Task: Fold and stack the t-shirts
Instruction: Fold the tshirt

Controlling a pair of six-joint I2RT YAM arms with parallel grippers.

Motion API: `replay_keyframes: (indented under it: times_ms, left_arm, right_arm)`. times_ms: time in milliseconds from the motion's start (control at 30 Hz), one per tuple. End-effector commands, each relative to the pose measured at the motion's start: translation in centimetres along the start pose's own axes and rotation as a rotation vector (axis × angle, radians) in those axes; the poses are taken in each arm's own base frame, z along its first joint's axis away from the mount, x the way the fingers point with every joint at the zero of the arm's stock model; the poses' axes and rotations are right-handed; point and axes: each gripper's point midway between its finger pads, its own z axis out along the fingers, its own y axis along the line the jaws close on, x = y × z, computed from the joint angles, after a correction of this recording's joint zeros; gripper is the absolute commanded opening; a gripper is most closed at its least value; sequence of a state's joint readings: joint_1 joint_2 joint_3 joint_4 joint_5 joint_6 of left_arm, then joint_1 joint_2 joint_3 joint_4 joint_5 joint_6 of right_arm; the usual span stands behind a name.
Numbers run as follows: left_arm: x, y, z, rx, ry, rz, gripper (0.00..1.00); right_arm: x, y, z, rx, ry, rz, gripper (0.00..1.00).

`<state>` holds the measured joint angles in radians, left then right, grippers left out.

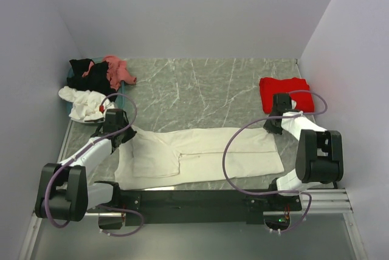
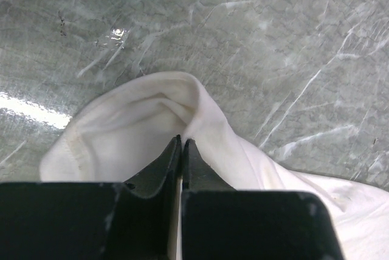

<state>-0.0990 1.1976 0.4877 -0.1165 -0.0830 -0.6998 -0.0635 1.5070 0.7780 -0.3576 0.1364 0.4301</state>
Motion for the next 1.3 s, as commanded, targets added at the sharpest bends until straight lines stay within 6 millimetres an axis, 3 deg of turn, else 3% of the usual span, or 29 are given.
replay_keyframes:
  times_ms: [0, 400, 600, 700, 733, 833, 1000, 1133, 1267]
  left_arm:
    - [-0.5, -0.3, 0.0, 0.018, -0.016, -0.011, 0.01]
    - [-0.1, 0.1, -0.3, 0.011, -0.012, -0.014, 0.01]
    - [0.3, 0.1, 0.1, 0.011, 0.012, -0.007, 0.0]
    - [-0.4, -0.6, 0.1, 0.026, 0.004, 0.011, 0.13]
    - [-0.6, -0.8, 0.1, 0.028, 0.002, 0.011, 0.29]
    - [-1.3, -1.5, -0.1, 0.044, -0.009, 0.008, 0.57]
    - [-3.0, -2.0, -1.5, 0.046, -0.076, -0.009, 0.67]
    - [-4.5, -3.2, -4.0, 0.071, -0.165, -0.011, 0.7]
    - [-2.9, -5.4, -5.5, 0.149, -0.14, 0.004, 0.7]
  right_arm:
    - [-2.3, -1.4, -0.3, 0.092, -0.067, 0.019, 0.0]
    - [-3.5, -3.3, -0.7, 0.194, -0.094, 0.04, 0.0]
    - [-3.5, -3.3, -0.8, 0.184, -0.1, 0.044, 0.0]
    - [-3.3, -2.9, -0.6, 0.161, -0.092, 0.044, 0.0]
    - [-3.1, -2.9, -0.5, 0.157, -0.086, 0.042, 0.0]
    - [-3.2, -2.7, -0.7, 0.147, -0.088, 0.039, 0.03]
    - [-3.7, -2.6, -1.9, 0.129, -0.119, 0.043, 0.33]
    - [-4.8, -2.7, -4.0, 0.135, -0.19, 0.042, 0.39]
    - [-5.3, -0.8, -7.5, 0.109, -0.304, -0.011, 0.4]
